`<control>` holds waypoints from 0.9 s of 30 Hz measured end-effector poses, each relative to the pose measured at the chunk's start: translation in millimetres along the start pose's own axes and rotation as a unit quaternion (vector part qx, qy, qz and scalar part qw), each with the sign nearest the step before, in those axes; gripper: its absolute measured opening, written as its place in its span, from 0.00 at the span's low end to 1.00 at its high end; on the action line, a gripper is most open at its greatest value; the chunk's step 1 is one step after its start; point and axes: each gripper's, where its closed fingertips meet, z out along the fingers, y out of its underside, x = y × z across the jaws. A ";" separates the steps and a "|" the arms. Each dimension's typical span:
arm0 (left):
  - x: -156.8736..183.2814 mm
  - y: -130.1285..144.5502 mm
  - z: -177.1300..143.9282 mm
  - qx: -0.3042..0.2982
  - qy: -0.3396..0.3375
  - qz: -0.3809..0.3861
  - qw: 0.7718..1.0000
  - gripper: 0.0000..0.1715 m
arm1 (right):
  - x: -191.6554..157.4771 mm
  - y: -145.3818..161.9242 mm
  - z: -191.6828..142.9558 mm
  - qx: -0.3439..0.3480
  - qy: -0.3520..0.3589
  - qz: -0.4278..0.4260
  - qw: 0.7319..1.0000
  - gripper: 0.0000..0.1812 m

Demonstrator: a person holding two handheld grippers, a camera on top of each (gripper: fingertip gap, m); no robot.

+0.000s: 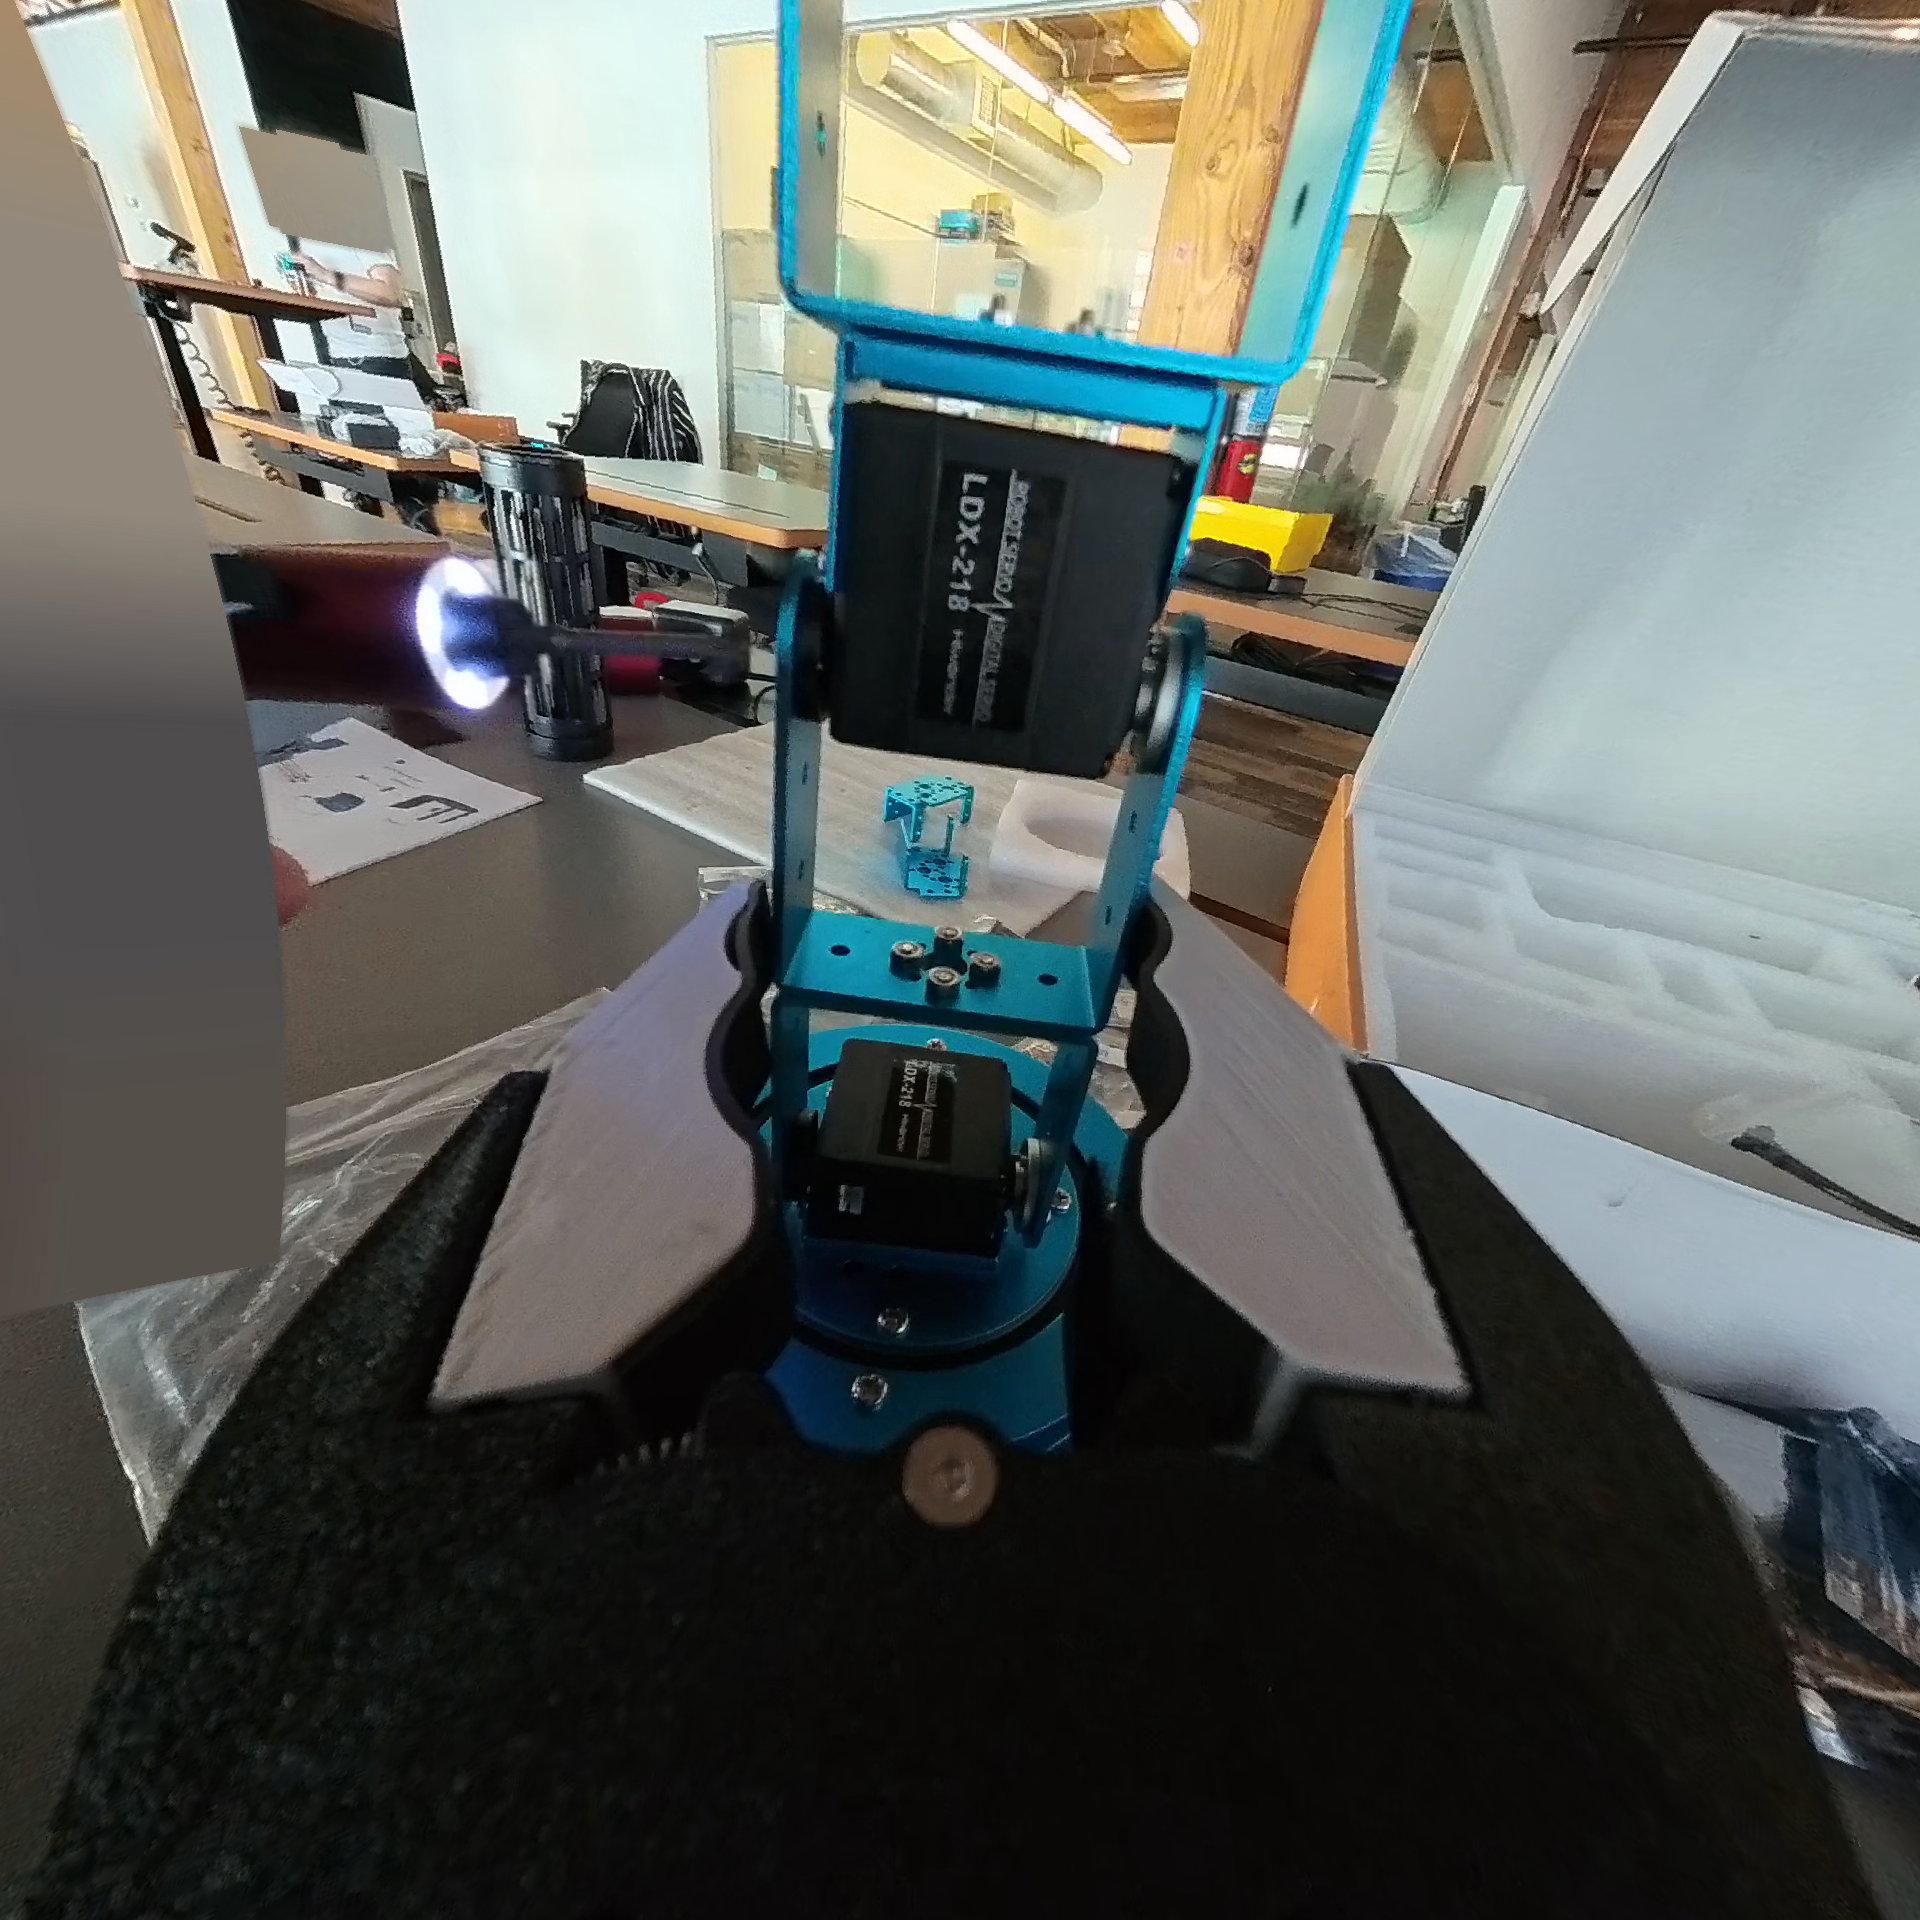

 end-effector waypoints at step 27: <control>-121.9 66.5 -67.4 -0.427 -0.057 0.205 0.879 0.13 | 13.1 29.1 -52.4 -0.049 -0.080 0.052 0.994 0.32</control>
